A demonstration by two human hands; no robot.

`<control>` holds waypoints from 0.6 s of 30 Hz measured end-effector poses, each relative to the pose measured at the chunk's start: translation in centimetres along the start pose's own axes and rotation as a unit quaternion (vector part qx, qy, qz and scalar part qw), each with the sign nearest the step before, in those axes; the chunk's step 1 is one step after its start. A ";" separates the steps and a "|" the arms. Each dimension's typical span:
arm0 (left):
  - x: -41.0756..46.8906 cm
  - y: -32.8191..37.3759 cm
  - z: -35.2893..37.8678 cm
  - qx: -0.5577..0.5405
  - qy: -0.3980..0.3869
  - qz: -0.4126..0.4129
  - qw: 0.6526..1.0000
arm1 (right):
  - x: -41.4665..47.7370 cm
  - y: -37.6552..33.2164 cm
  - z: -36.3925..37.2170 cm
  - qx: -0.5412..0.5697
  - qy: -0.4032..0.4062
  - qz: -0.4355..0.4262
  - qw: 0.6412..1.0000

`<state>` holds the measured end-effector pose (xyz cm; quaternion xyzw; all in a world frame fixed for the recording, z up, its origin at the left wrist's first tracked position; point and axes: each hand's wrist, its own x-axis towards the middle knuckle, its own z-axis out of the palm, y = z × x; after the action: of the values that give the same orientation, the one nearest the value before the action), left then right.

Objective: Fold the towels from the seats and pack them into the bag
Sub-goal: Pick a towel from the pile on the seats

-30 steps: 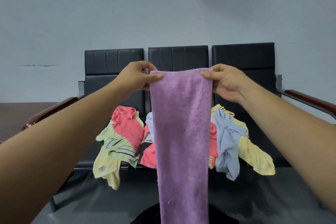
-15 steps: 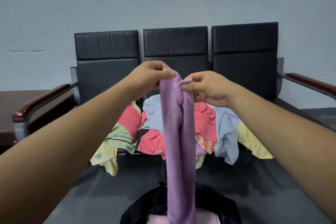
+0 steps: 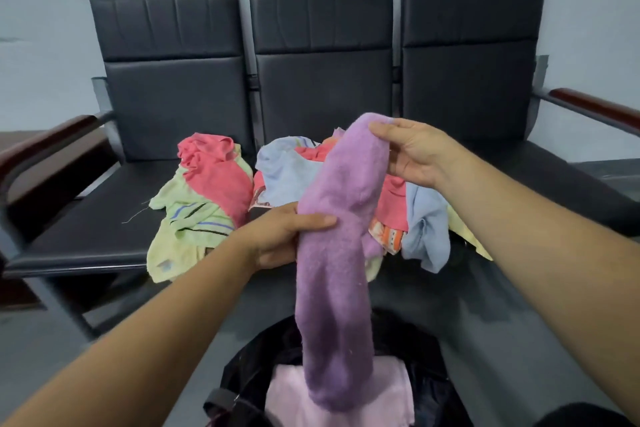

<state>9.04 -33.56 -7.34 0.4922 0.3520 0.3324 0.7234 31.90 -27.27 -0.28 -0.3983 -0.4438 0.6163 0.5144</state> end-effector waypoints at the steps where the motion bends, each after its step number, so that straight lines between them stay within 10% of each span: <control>1: 0.2 -0.4 0.1 -0.041 0.005 0.011 0.999 | 0.1 1.3 -0.4 0.000 0.007 0.031 1.000; 10: 2.5 -1.4 -2.3 -0.250 0.070 0.038 0.965 | -0.9 10.9 -1.4 -0.017 -0.146 0.222 0.964; 18: 3.2 -2.5 -4.2 -0.110 0.097 -0.022 0.989 | -1.2 10.3 0.5 0.018 -0.171 0.144 0.975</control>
<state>7.56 -29.59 -11.39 0.3674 0.3927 0.3993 0.7425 28.68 -29.27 -9.95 -0.3370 -0.4520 0.7508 0.3441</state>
